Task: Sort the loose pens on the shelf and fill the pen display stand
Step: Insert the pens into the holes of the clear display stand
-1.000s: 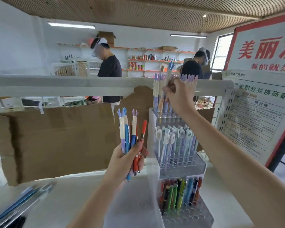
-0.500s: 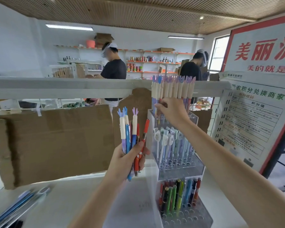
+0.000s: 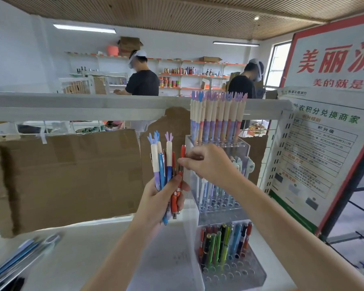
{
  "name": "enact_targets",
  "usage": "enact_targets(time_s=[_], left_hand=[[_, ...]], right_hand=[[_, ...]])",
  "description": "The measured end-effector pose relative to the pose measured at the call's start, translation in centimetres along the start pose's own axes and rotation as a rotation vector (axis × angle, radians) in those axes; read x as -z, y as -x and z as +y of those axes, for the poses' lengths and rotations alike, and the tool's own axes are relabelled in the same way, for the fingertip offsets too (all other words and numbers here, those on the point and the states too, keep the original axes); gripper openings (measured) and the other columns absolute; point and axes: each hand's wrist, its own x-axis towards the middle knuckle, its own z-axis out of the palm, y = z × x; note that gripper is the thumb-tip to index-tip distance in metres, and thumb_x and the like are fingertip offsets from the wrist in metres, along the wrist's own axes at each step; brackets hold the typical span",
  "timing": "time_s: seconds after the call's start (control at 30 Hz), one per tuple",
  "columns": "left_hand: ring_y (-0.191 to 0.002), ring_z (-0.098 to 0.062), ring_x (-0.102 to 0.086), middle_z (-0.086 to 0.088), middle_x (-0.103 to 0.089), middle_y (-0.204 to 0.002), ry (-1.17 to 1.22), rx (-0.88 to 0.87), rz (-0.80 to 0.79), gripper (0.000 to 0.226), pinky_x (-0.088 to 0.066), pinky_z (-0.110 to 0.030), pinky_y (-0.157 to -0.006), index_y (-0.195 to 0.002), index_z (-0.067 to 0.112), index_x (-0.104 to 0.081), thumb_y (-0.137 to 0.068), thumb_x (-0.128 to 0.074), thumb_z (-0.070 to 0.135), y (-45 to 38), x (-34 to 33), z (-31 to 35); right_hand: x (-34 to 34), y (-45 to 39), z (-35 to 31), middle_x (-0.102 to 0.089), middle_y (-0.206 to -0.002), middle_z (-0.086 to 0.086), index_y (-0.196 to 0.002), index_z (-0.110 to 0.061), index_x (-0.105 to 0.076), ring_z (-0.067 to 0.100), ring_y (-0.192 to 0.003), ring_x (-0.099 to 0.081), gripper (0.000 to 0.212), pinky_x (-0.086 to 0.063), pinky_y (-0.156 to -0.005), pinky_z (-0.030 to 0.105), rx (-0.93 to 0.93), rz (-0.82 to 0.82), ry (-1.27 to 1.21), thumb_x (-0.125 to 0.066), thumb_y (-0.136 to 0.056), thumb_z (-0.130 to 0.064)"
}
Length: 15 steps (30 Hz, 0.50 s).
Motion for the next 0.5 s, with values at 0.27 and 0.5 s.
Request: enact_targets(time_s=[0.27, 0.5], left_hand=[[-0.045, -0.019, -0.054, -0.01, -0.066, -0.071, -0.013, 0.041, -0.014, 0.024, -0.044, -0.025, -0.042, -0.086, 0.007, -0.06, -0.08, -0.061, 0.03, 1.3, -0.7, -1.4], [-0.042, -0.02, -0.05, -0.017, -0.062, -0.066, -0.173, 0.229, 0.044, 0.025, -0.04, -0.027, -0.043, -0.079, 0.013, -0.058, -0.081, -0.061, 0.038, 5.1, 0.4, -6.0]], right_hand=[[0.7, 2.8, 0.2, -0.068, -0.06, 0.001, -0.082, -0.011, -0.063, 0.002, -0.047, -0.06, 0.016, -0.045, -0.049, 0.018, -0.082, -0.037, -0.138, -0.063, -0.089, -0.025], [0.4, 9.0, 3.8, -0.07, -0.069, 0.004, -0.087, -0.006, -0.058, 0.018, -0.059, -0.069, 0.006, -0.054, -0.054, 0.022, -0.227, 0.13, -0.45, -0.058, -0.091, -0.011]])
